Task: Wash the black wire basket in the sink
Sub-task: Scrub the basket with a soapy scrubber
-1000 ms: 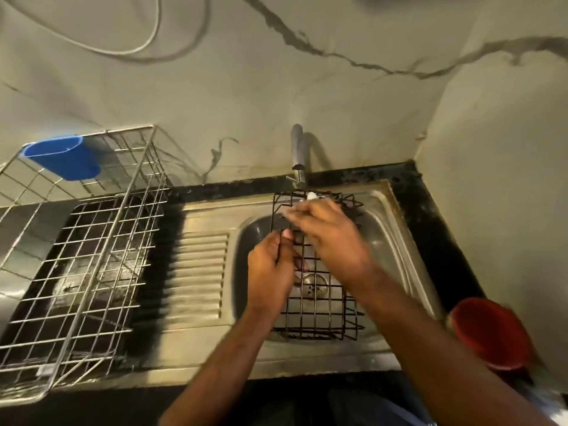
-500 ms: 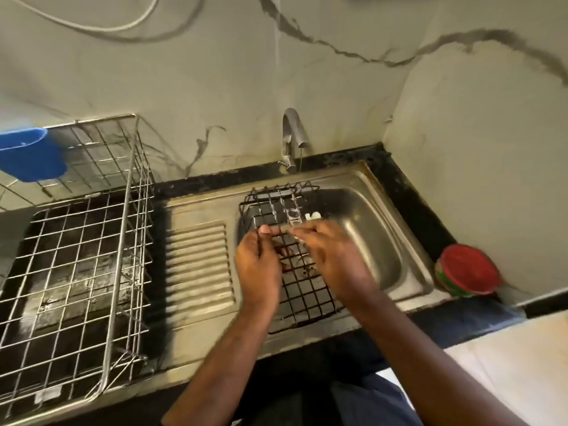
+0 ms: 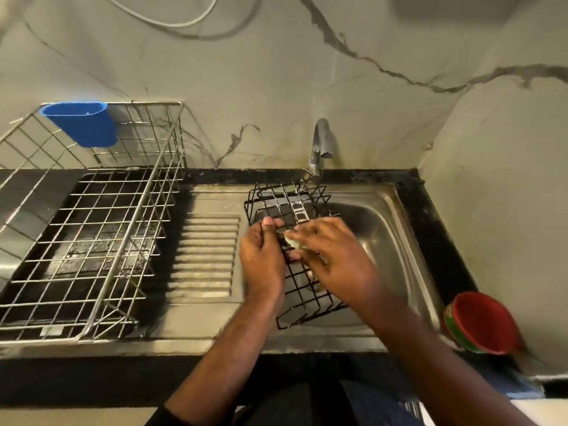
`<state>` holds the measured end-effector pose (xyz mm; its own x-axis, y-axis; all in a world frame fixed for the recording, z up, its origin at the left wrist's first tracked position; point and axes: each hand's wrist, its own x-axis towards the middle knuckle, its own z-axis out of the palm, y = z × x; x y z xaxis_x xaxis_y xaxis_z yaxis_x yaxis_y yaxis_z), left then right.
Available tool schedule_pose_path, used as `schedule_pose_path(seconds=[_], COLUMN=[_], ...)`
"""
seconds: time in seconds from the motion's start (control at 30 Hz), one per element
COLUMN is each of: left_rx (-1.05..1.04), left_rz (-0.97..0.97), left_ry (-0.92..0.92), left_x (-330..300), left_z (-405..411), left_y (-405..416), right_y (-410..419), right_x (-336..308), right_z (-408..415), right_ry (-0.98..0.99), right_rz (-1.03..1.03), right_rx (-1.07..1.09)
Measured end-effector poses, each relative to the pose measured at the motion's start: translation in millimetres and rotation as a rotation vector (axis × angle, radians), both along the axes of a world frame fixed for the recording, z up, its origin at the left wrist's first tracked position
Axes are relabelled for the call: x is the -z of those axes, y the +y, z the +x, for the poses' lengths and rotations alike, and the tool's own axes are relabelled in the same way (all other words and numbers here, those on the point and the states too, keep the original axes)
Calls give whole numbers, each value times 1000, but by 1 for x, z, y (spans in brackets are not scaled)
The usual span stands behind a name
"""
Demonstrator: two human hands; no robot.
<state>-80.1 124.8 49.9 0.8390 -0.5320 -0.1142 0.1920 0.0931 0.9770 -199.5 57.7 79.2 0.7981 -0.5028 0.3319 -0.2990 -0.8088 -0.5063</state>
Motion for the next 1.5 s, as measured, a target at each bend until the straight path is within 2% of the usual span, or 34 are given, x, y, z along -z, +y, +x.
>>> schedule_pose_path(seconds=[0.13,0.27,0.43,0.47,0.53,0.6,0.67,0.73,0.87,1.0,1.1,1.2,1.27,1.4,1.5], left_rx=[-81,-115,-123,-121,-125,-141,-148,-158,-153,-146,-154,-163,-171,-201,-206], left_rz=[7,25,86,90,90,81,45,29,65,62,23,2,14,20,26], left_ry=[5,-24,-65,-69,-77,-68,6,73,97,143,220,289,299,328,346], left_x=[-7,-6,-5,-6,-6,-6,-6,-4,2,5,8,9,10,12,8], left_z=[-20,-33,-37,-38,-41,-39,-32,-23,-12,-9,-3,-1,-1,1,-4], left_y=[-14,-26,-33,-34,-37,-38,-38,-37,-37,-34,-34,-34,-33,-30,-30], right_y=[-19,-32,-78,-78,-60,-35,-18,-21,-48,-50,-19,-10,-21,-59,-62], right_x=[2,6,5,5,7,6,8,12,13,8,4,4,-1,6,6], right_z=[-24,-36,-51,-50,-43,-33,-29,-30,-41,-42,-30,-30,-38,-64,-63], right_ry=[158,71,-49,-59,-78,-81,-85,-40,3,67,19,119,121,183,93], right_rz=[-60,-64,129,96,31,62,18,-39,74,-46,94,102,154,67,84], right_rx=[-173,-211,137,156,73,-63,-169,-188,-28,102,-85,-230,-150,85,158])
